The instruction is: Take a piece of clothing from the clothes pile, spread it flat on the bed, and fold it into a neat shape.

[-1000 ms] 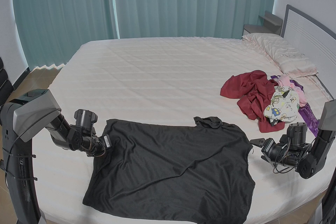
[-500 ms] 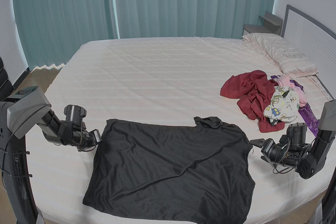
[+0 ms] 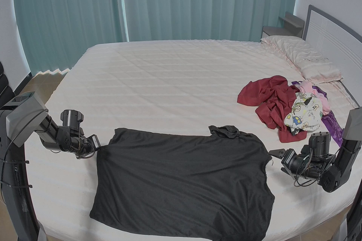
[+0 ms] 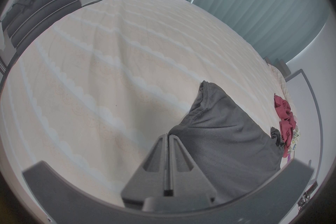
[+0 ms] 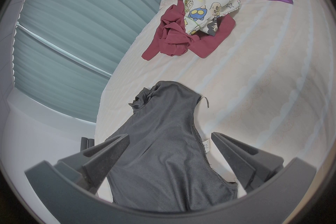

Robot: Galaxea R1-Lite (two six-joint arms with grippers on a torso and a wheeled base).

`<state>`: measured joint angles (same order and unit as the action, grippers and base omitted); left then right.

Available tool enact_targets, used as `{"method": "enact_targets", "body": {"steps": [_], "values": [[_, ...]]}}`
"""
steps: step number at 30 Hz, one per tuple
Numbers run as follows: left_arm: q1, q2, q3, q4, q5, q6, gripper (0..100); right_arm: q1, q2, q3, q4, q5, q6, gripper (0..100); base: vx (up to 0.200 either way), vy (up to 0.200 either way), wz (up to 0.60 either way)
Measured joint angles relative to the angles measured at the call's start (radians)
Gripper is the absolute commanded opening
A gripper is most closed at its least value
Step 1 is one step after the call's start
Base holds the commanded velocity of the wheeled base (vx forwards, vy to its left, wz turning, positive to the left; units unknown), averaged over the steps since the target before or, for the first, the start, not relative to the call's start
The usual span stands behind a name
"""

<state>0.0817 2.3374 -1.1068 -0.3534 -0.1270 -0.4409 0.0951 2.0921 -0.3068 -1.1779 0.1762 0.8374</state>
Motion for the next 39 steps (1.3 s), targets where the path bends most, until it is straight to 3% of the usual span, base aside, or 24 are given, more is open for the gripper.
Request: {"method": "enact_targets", "body": {"steps": [1, 2, 11, 19, 25, 30, 39], "values": [[0.001, 0.000, -0.001, 0.001, 0.000, 0.002, 0, 0.000, 0.000, 0.000, 0.000, 0.000, 0.000, 100, 0.000, 0.000, 0.00], [0.002, 0.001, -0.001, 0.001, 0.000, 0.003, 100, 0.000, 0.000, 0.000, 0.000, 0.000, 0.000, 100, 0.000, 0.000, 0.00], [0.007, 0.001, 0.011, 0.010, -0.031, -0.003, 100, 0.008, -0.003, -0.004, 0.000, 0.000, 0.004, 100, 0.000, 0.000, 0.00], [0.014, -0.101, 0.150, 0.031, -0.168, -0.062, 100, 0.053, -0.003, -0.093, 0.032, -0.032, 0.017, 100, 0.000, 0.000, 0.00], [0.013, -0.203, 0.292, -0.007, -0.249, -0.151, 100, 0.122, 0.024, -0.296, 0.156, -0.124, 0.058, 100, 0.000, 0.000, 0.00], [0.007, -0.266, 0.417, -0.126, -0.313, -0.269, 100, 0.184, 0.082, -0.514, 0.313, -0.190, 0.114, 100, 0.000, 0.000, 0.00], [-0.021, -0.318, 0.585, -0.314, -0.367, -0.362, 100, 0.235, 0.233, -0.787, 0.495, -0.231, 0.155, 100, 0.000, 0.000, 0.00]]}}
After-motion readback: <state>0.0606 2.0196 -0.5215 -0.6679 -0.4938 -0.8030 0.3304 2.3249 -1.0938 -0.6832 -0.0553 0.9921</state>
